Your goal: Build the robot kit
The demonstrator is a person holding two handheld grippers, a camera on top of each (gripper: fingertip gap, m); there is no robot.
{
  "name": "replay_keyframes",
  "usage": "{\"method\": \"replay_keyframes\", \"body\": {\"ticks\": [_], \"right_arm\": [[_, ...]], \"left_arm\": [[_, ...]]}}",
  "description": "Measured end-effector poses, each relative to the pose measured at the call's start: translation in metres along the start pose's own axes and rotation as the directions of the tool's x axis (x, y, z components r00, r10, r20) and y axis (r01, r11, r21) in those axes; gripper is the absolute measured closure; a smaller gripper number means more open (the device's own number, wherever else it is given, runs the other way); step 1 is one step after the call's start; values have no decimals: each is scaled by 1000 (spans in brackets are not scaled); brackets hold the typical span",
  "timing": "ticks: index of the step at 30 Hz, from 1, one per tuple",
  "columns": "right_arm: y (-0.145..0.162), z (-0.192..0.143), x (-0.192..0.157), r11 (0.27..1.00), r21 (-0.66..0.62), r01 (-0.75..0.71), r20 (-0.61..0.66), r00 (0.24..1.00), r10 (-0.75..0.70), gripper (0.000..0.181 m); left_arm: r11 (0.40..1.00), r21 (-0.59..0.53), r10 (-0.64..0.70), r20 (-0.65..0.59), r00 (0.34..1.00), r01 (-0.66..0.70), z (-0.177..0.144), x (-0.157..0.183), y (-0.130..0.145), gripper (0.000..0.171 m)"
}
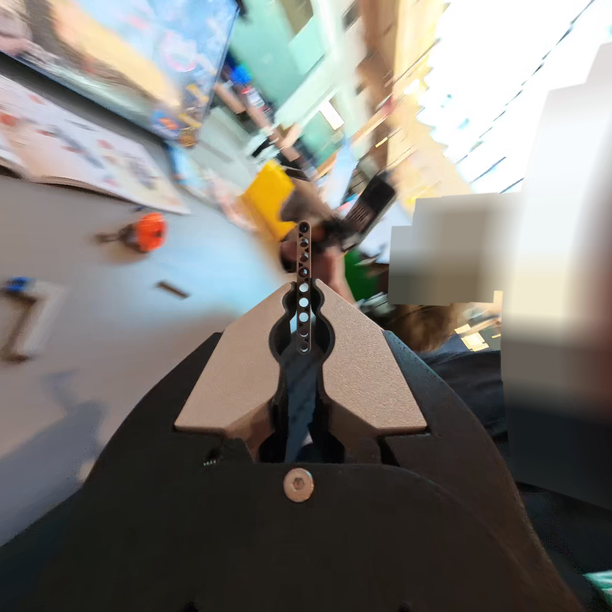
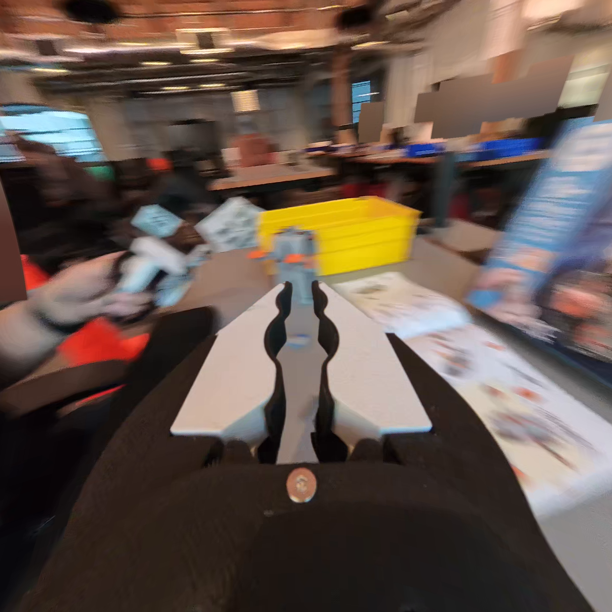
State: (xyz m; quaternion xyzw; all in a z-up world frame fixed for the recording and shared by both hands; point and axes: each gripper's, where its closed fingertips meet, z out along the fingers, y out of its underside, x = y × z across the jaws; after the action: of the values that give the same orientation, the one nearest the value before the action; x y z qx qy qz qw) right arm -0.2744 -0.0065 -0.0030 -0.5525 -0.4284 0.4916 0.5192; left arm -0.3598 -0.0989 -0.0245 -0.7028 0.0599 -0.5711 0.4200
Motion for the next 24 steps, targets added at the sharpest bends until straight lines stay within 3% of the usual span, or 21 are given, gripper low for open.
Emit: {"method": "replay_keyframes", "body": {"ticks": [2, 4, 7, 10, 21, 24], "right_arm": [[7, 11, -58, 999, -37, 24, 275, 961, -13, 166], [25, 22, -87, 990, -77, 118, 355, 931, -83, 156], [57, 36, -93, 962, -182, 204, 343, 930, -133, 155], [71, 41, -90, 954, -236, 186, 335, 937, -100, 156], [68, 41, -84, 949, -211, 235, 304, 938, -165, 156], [59, 35, -101, 955, -145, 258, 379, 906, -187, 153]], "left_arm": [[998, -53, 26, 15, 1000, -25, -3, 1, 5, 166], [997, -66, 34, 5, 999, -34, -3, 5, 5, 166], [994, -72, 82, 36, 996, -79, -1, 5, 5, 166], [990, -98, 105, 44, 993, -101, 1, 4, 10, 166], [992, -120, 32, -22, 999, -34, 3, 11, 17, 166], [983, -182, -15, -63, 998, 4, 5, 17, 27, 166]]}}
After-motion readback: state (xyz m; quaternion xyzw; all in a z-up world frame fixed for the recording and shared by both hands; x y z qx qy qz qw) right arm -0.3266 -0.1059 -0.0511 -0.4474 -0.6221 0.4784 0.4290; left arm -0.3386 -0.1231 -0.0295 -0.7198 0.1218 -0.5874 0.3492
